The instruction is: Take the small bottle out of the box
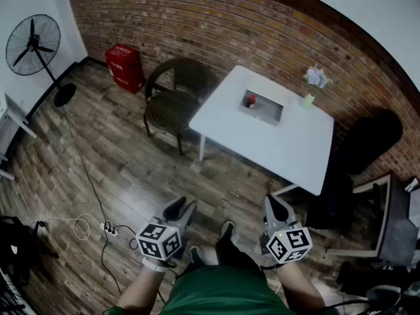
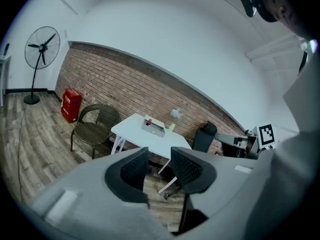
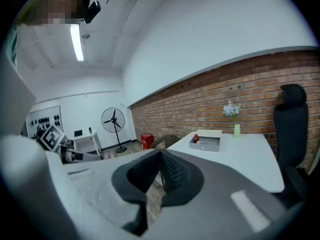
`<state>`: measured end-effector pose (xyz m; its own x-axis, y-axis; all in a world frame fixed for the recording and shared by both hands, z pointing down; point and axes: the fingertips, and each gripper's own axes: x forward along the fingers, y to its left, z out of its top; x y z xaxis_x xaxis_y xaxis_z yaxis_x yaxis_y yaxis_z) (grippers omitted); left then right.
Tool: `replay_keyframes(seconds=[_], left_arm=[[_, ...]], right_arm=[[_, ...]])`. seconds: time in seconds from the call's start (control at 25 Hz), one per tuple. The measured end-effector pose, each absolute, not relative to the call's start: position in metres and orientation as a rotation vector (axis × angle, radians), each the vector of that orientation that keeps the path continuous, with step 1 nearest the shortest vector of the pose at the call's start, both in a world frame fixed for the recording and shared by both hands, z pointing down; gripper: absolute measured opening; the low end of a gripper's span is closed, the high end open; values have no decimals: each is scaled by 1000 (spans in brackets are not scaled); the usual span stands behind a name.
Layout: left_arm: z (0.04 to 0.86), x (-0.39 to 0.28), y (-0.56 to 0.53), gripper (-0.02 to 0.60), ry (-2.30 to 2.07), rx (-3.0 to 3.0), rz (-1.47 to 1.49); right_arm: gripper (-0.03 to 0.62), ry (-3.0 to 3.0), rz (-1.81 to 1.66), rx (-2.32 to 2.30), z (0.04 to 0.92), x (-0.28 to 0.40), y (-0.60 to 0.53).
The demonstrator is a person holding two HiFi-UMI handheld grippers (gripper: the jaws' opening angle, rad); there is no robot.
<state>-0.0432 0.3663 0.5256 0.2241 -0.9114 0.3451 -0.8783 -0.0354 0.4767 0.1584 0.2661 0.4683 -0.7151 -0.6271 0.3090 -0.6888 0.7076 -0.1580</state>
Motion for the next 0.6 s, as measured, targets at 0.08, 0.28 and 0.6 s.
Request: replay_keyframes(seconds=[0.08,0.28,0.6], left_arm=[[518,-37,353,149,-1720,1897,-72],[500,-12,346,149,-1781,1899,-99],[505,57,331,149,-1721,1934,-48]], right_arm=[[3,-2736,367,999,462,160,242],[3,-2784,358,957,453,184,235],[3,-2795,403,953,463,231,228]])
